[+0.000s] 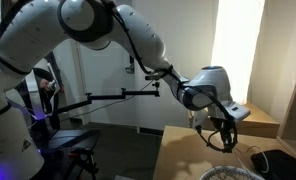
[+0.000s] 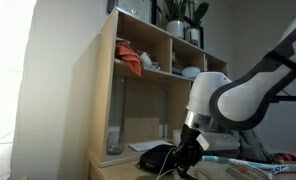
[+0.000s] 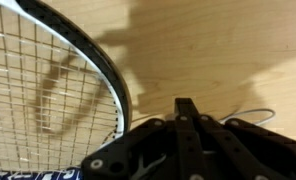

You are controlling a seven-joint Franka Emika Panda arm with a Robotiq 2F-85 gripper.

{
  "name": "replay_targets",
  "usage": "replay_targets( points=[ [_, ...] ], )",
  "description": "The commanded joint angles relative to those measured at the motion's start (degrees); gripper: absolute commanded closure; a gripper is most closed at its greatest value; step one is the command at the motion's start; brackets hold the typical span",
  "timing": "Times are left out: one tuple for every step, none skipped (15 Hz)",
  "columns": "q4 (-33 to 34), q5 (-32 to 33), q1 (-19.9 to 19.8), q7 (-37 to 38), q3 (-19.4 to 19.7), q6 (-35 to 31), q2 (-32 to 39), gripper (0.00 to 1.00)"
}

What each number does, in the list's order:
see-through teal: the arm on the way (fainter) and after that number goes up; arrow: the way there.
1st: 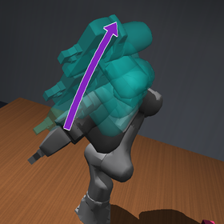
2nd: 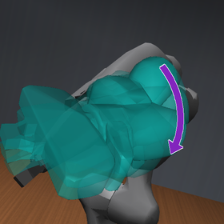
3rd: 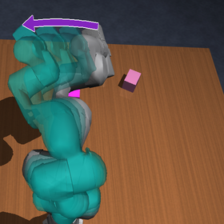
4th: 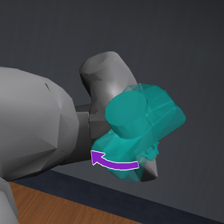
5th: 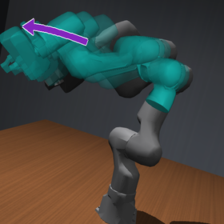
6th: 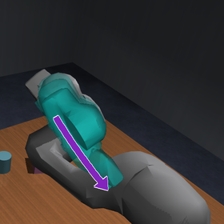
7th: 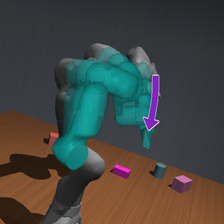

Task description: Move the tennis rack slightly to the right. Pick up the orange towel from the top compartment and put it on the table.

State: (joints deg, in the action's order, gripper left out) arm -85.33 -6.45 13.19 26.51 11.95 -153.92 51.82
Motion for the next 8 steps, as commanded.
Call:
replay_targets(
  points=[
    [5.11, 2.46, 0.33, 2.65, 0.99, 3.87, 2.65, 1.00],
    [6.02, 2.89, 0.41, 2.89, 1.12, 4.34, 3.30, 1.00],
    [6.86, 3.17, 0.37, 3.46, 1.11, 4.83, 3.85, 1.00],
    [7.95, 3.35, 0.20, 3.75, 1.13, 5.54, 4.52, 1.00],
    [8.90, 3.29, -0.03, 3.91, 1.11, 6.16, 5.12, 1.00],
    [10.05, 3.15, -0.40, 3.87, 0.99, 6.91, 5.78, 1.00],
    [11.40, 3.08, -0.70, 4.35, 1.14, 7.80, 6.61, 1.00],
    [12.75, 2.94, -1.22, 4.55, 1.05, 8.90, 7.34, 1.00]
  ],
)
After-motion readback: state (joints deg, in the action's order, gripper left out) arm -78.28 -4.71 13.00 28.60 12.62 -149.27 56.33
